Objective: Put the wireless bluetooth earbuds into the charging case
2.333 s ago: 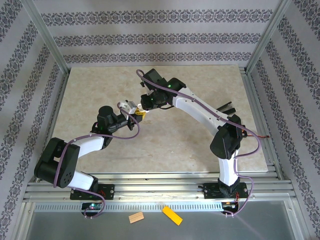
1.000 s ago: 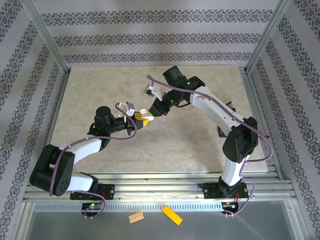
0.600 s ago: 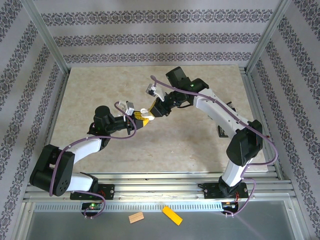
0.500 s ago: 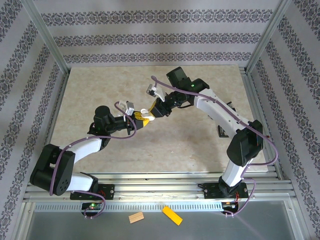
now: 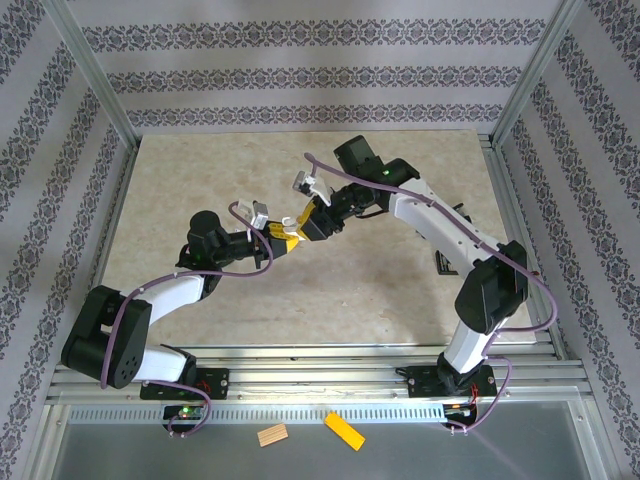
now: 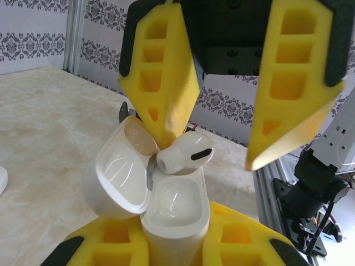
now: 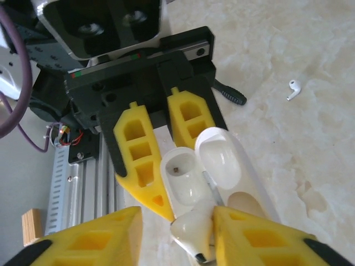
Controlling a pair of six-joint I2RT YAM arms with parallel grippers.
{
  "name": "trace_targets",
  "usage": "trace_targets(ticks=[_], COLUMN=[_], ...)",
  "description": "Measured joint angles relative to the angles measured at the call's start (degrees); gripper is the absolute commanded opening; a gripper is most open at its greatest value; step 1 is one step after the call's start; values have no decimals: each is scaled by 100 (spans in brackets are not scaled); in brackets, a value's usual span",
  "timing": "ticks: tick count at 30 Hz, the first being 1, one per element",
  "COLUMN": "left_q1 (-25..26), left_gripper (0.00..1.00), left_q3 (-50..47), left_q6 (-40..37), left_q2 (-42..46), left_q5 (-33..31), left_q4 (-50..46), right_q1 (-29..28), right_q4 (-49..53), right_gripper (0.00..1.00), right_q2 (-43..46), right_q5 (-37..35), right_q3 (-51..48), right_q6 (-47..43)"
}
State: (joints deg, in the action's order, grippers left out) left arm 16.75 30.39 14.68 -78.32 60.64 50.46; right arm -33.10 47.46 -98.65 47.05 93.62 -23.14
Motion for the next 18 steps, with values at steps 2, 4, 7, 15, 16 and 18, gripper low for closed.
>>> trace_targets(ticks=[2, 4, 7, 15, 16, 18], left_q1=[0, 0, 0, 0, 0, 0], left_gripper=[0, 0, 0, 0, 0, 0], left_q3=[20, 63, 103, 105, 105, 103], left_q6=[-4, -26, -72, -247, -295, -411], left_q2=[0, 0, 0, 0, 0, 0], left_q5=[-7, -11, -31, -136, -179, -280], left_q4=[17, 50, 107, 151, 155, 177], right_q1=[-4, 0, 0, -22, -66, -136], right_q4=[-85, -153, -330, -951, -1051, -1172], right_gripper=[51, 55, 61, 67, 67, 68], right_q2=[140, 293, 509, 798, 804, 804], right_q5=[-118, -286, -529, -1150, -1290, -1574], right_q3=[-96, -175, -297, -625, -656, -667], right_q6=[83, 162, 293, 1014, 1187, 1504])
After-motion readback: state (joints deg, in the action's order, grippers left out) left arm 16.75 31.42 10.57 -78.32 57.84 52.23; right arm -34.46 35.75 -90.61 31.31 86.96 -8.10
